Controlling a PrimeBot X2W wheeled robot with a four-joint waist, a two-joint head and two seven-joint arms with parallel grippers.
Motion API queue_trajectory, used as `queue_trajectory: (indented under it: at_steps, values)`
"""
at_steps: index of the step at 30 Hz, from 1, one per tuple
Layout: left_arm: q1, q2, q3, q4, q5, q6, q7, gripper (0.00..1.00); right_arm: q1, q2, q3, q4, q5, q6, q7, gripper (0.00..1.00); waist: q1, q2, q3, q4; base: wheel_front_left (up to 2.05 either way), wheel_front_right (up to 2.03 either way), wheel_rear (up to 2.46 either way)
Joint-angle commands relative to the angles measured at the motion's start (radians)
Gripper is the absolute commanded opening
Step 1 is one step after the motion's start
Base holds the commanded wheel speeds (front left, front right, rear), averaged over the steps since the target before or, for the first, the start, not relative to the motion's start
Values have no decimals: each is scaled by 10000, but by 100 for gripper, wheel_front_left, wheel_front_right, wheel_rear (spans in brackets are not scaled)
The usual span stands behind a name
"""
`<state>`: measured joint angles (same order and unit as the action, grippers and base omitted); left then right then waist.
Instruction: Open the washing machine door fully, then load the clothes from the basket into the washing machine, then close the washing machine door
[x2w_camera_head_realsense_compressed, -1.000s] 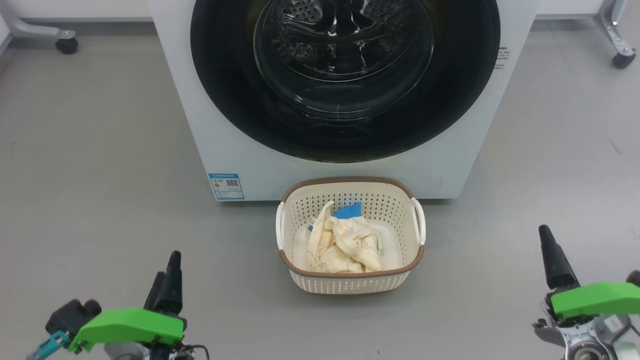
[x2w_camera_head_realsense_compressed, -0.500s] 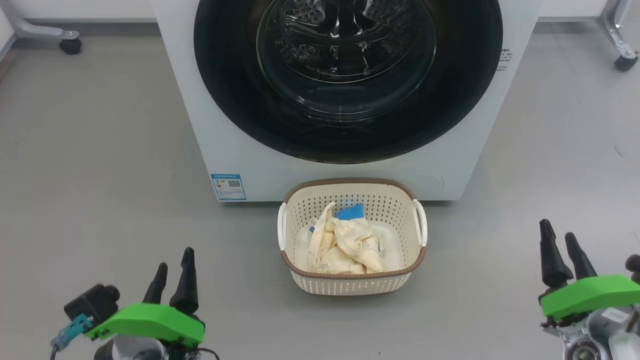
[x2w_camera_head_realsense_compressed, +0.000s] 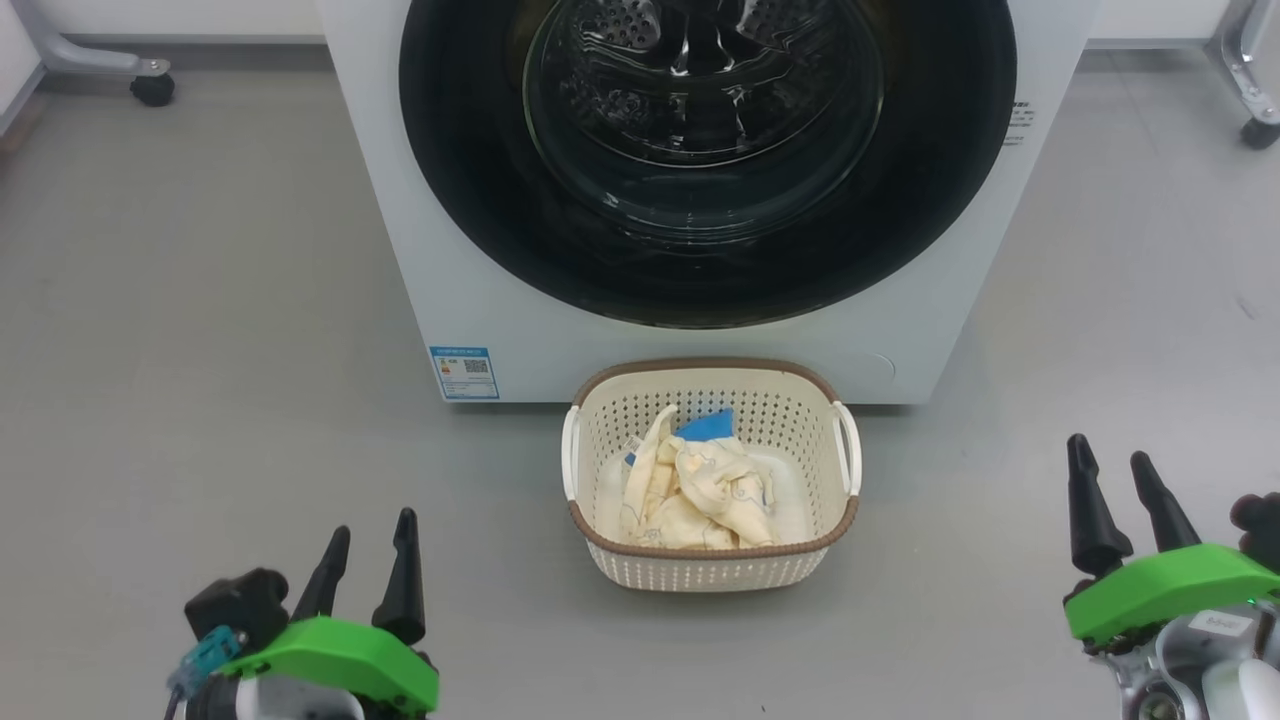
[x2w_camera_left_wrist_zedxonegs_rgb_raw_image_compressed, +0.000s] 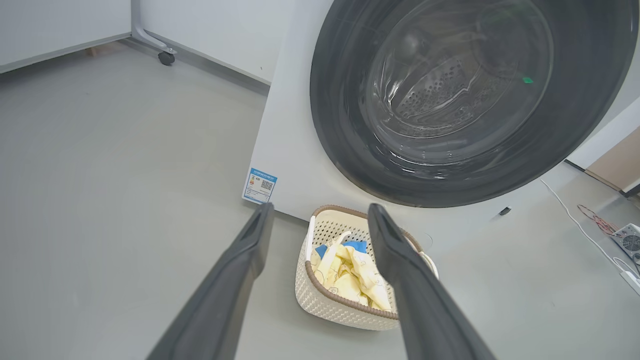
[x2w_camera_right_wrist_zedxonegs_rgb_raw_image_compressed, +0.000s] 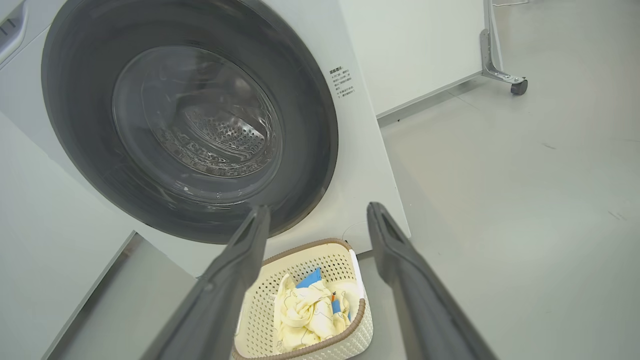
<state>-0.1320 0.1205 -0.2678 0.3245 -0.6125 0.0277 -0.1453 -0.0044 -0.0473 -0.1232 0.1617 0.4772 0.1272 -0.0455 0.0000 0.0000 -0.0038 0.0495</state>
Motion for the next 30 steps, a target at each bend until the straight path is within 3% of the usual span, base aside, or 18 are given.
queue_trajectory:
  at_steps: [1,30]
  values:
    - [-606,216,151,-258,334,68,-146,100,-283,-138,140,-468,-384,25,-125,100,0,0,1,17,0,0,0]
    - [-976,422,-846,94,3088,670,-994,100,-27,-125,577,-994,-3996,33,-324,100,0,0,43,170,0,0,0]
